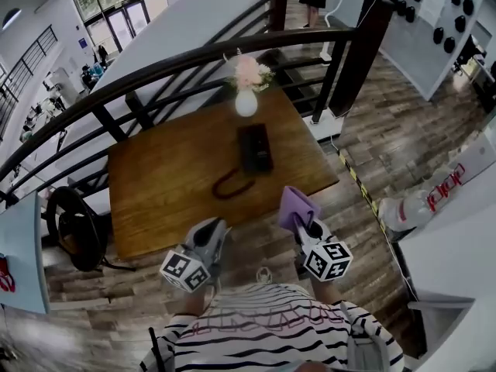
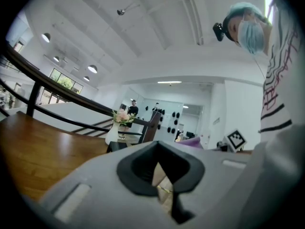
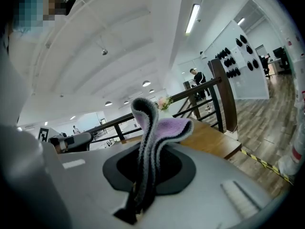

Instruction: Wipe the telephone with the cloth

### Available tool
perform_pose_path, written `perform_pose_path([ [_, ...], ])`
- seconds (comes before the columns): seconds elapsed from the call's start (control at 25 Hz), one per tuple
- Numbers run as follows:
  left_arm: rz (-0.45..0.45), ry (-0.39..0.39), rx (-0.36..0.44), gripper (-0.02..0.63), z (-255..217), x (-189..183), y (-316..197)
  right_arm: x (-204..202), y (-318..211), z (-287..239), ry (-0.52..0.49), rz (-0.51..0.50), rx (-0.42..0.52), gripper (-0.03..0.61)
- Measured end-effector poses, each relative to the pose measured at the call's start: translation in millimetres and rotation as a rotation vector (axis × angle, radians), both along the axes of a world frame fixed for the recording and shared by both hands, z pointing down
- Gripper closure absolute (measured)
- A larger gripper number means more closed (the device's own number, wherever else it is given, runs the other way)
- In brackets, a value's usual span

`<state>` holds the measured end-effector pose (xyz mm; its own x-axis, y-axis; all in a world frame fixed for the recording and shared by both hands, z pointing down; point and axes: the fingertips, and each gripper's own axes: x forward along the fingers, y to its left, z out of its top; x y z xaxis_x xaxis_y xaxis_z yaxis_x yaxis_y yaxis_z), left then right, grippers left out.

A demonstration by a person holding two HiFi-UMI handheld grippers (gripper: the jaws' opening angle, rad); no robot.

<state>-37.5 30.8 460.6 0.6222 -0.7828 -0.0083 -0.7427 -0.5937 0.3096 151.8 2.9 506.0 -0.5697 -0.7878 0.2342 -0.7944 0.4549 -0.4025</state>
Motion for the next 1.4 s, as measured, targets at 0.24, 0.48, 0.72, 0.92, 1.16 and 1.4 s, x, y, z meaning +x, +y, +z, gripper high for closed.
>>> perform_pose_path([
  [0.24,-0.028,-0.001,-0.011,0.615,8.7,15.2,-39.6,7.5,-50.7,7.6,0.014,-0.054,0.005,0.545],
  [0.48,-0.035,0.018,-0.027,0.617,15.4,5.5,-75.9,-0.2,-85.5,17.1,0.013,-0.059,-0.017,0.545],
  [0.72,-0.032,0.037,-0.054,0.616,21.7,-24.4,-122.9,-13.7,-120.5,20.6,0.032,-0.025,-0.044,0.545],
  [0.92,0.043,0.030,-0.045,0.617,25.8,-46.2,-170.0,-37.4,-163.8,26.6,0.049,0.015,-0.036,0.545],
  [1.16,0.115,0.004,-0.052,0.615,24.8,-74.9,-215.3,-82.5,-219.6,25.1,0.030,0.044,-0.030,0.545],
  [1.4,0.103,0.014,-0.063,0.615,37.3,-98.7,-247.3,-116.7,-278.0,48.7,0.041,-0.008,-0.033,0.545],
])
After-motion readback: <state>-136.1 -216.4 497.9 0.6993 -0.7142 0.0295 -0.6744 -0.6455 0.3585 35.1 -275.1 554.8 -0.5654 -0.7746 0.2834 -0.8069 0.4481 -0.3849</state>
